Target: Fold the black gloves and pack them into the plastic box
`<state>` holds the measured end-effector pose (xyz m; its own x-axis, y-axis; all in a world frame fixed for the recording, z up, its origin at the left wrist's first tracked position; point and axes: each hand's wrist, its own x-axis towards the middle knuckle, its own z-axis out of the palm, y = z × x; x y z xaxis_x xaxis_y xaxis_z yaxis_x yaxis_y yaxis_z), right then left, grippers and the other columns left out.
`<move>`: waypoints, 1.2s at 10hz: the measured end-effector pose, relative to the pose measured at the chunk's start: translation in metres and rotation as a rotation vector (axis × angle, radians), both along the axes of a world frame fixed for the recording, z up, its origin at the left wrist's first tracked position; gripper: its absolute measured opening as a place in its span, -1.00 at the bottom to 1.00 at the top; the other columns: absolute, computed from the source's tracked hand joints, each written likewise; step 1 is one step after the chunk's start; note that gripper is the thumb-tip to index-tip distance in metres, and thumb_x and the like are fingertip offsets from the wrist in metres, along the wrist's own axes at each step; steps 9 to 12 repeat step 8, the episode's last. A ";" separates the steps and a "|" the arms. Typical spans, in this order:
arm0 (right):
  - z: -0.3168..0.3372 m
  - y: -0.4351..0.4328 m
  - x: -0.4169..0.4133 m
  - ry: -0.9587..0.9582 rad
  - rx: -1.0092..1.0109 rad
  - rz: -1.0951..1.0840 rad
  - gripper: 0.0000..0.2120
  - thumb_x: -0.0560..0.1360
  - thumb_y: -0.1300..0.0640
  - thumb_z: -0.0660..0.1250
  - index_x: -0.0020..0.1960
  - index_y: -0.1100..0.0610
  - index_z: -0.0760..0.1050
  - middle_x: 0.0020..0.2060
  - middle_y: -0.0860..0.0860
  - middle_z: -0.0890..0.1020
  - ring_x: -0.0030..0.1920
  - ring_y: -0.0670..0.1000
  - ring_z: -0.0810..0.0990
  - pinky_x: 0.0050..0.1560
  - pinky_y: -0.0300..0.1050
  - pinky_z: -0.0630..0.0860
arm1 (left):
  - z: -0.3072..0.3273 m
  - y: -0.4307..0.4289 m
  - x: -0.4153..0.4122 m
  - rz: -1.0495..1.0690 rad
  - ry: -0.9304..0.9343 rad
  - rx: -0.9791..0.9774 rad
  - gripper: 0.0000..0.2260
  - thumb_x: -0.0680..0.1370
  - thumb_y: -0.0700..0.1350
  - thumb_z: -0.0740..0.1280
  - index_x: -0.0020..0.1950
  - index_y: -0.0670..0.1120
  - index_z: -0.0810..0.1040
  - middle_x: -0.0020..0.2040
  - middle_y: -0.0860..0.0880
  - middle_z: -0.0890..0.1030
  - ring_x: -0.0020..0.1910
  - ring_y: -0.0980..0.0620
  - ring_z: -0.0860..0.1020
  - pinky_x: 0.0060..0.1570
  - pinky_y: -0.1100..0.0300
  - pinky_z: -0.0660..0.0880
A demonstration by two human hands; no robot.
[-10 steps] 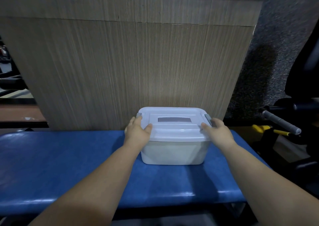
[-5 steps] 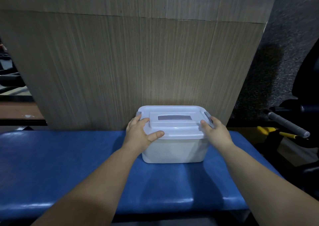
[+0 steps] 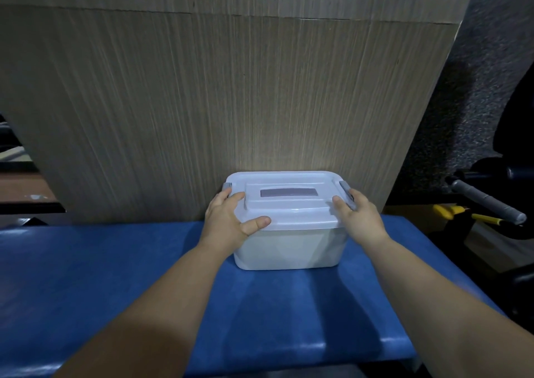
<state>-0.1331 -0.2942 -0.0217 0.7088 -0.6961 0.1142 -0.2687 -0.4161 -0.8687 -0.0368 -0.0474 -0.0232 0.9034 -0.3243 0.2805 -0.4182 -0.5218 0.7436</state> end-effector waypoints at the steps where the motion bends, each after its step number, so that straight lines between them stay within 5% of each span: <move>1: 0.001 0.002 -0.001 -0.002 0.008 -0.007 -0.41 0.55 -0.17 0.23 0.51 0.00 0.21 0.45 0.06 0.28 0.38 0.15 0.36 0.24 0.01 0.37 | 0.002 0.001 0.000 -0.011 0.010 0.006 -0.24 0.35 0.18 0.50 0.47 -0.02 0.34 0.55 0.05 0.13 0.51 0.01 0.10 0.46 0.07 0.14; 3: 0.006 0.004 -0.005 0.021 0.018 0.019 -0.39 0.55 -0.17 0.24 0.52 0.01 0.18 0.47 0.07 0.25 0.39 0.15 0.34 0.18 -0.04 0.35 | 0.009 0.001 -0.004 -0.011 0.053 0.065 -0.21 0.38 0.22 0.46 0.51 -0.02 0.27 0.56 0.09 0.08 0.53 0.01 0.07 0.46 0.08 0.11; 5: 0.015 0.004 -0.016 0.128 0.009 0.075 -0.30 0.51 -0.24 0.26 0.53 -0.01 0.12 0.44 0.12 0.25 0.36 0.20 0.36 0.29 0.05 0.39 | 0.024 -0.002 -0.007 0.037 0.053 0.400 -0.16 0.38 0.43 0.27 0.53 0.02 0.20 0.58 0.08 -0.01 0.55 -0.07 -0.03 0.49 0.02 0.04; 7: 0.016 -0.011 -0.039 0.133 -0.043 0.040 -0.34 0.54 -0.22 0.21 0.52 0.06 0.15 0.44 0.15 0.25 0.38 0.19 0.35 0.27 -0.01 0.35 | 0.049 -0.047 -0.034 -0.022 -0.096 0.357 -0.40 0.48 0.37 0.17 0.43 0.09 0.36 0.54 0.04 0.19 0.55 -0.01 -0.05 0.50 0.00 -0.02; 8: 0.021 -0.033 -0.041 0.142 -0.074 -0.022 -0.43 0.56 -0.20 0.20 0.43 0.13 0.34 0.37 0.15 0.40 0.32 0.17 0.43 0.24 -0.03 0.38 | 0.059 -0.083 -0.039 -0.095 -0.128 0.334 -0.51 0.53 0.30 0.17 0.38 0.08 0.42 0.47 0.04 0.31 0.51 -0.01 0.08 0.45 0.06 0.10; 12: 0.021 -0.033 -0.041 0.142 -0.074 -0.022 -0.43 0.56 -0.20 0.20 0.43 0.13 0.34 0.37 0.15 0.40 0.32 0.17 0.43 0.24 -0.03 0.38 | 0.059 -0.083 -0.039 -0.095 -0.128 0.334 -0.51 0.53 0.30 0.17 0.38 0.08 0.42 0.47 0.04 0.31 0.51 -0.01 0.08 0.45 0.06 0.10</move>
